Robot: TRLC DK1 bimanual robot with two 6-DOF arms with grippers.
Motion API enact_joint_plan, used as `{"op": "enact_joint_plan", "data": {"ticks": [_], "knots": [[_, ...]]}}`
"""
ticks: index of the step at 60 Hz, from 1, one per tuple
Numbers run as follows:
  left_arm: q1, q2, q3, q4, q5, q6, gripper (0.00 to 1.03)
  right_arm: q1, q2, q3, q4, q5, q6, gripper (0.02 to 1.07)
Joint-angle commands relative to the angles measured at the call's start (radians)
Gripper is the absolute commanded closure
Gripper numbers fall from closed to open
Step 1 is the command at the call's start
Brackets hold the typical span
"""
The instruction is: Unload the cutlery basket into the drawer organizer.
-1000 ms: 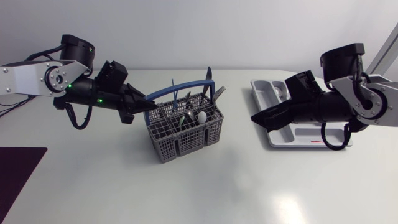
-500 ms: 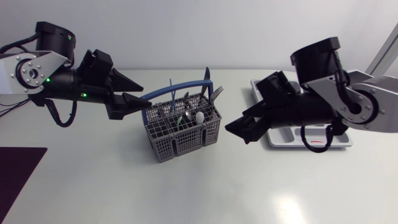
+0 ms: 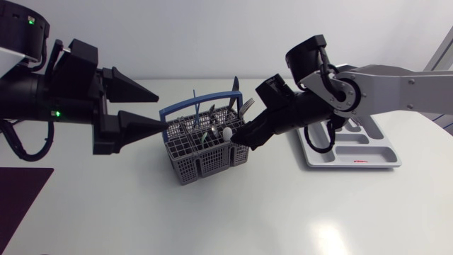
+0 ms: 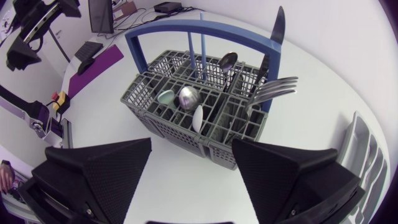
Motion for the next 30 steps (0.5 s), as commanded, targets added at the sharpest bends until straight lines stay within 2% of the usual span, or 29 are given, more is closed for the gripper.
{"op": "enact_joint_plan", "data": {"ticks": [1, 3, 18, 30], "knots": [[-0.011, -0.013, -0.06, -0.016, 0.006, 0.005, 0.07, 0.006, 0.044, 0.037, -0.015, -0.015, 0.021, 0.22], [-0.011, -0.015, -0.069, -0.018, 0.006, 0.01, 0.07, 0.008, 0.056, 0.045, -0.018, -0.018, 0.022, 0.24], [-0.04, -0.036, -0.138, -0.019, -0.011, 0.04, 0.07, 0.021, 0.142, 0.119, -0.015, -0.021, 0.056, 0.56], [-0.052, -0.041, -0.16, -0.015, -0.019, 0.046, 0.07, 0.024, 0.202, 0.152, -0.012, -0.021, 0.087, 0.71]]}}
